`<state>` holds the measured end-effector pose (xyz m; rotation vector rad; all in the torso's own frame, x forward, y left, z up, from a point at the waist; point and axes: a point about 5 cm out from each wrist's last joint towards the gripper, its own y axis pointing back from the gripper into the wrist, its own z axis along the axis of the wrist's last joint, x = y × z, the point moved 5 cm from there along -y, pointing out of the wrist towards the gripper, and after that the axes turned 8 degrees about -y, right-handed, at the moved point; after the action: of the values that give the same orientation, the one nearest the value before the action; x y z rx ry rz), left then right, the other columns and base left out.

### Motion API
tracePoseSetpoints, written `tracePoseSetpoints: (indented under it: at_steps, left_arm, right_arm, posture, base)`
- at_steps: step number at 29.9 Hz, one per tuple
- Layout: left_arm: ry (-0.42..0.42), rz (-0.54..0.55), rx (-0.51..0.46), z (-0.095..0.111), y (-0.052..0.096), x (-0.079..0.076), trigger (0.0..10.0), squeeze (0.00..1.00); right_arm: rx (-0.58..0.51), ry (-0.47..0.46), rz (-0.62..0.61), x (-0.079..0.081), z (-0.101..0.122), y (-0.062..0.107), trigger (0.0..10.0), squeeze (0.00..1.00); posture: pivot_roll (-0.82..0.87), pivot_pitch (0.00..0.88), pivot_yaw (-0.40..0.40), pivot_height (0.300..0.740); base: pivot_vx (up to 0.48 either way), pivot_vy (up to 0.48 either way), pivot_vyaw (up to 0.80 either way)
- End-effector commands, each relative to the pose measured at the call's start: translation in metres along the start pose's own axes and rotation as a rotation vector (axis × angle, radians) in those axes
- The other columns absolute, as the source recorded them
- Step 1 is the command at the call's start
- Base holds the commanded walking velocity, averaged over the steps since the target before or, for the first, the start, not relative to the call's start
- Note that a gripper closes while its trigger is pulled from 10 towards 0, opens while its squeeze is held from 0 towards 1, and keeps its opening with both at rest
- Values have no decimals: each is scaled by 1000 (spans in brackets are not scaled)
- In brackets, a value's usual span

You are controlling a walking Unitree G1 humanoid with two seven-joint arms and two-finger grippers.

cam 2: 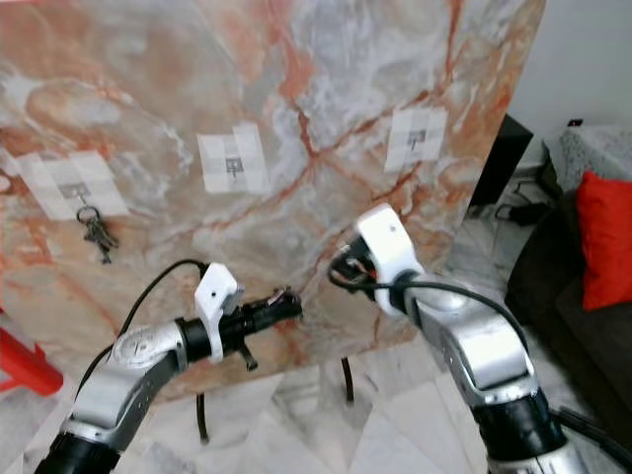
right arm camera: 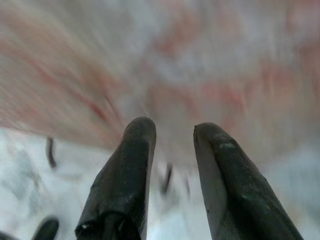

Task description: Hang keys on a hook

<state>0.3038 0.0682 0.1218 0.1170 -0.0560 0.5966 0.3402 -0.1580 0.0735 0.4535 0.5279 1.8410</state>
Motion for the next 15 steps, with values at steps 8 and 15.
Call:
tracePoseSetpoints:
  at_steps: [8, 15]
  left_arm:
    - [19, 30, -86, 20, -5, -2, 10000, 0]
    - [28, 15, -101, 23, -9, -11, 10000, 0]
  right_arm:
    - [266, -195, -243, -42, -144, -14, 10000, 0]
    - [408, -271, -317, -36, -213, 1, 10000, 0]
  posture:
    - [-31, 0, -72, 740]
    - [-28, 0, -69, 740]
  base:
    - [0, 0, 0]
    - [0, 0, 0]
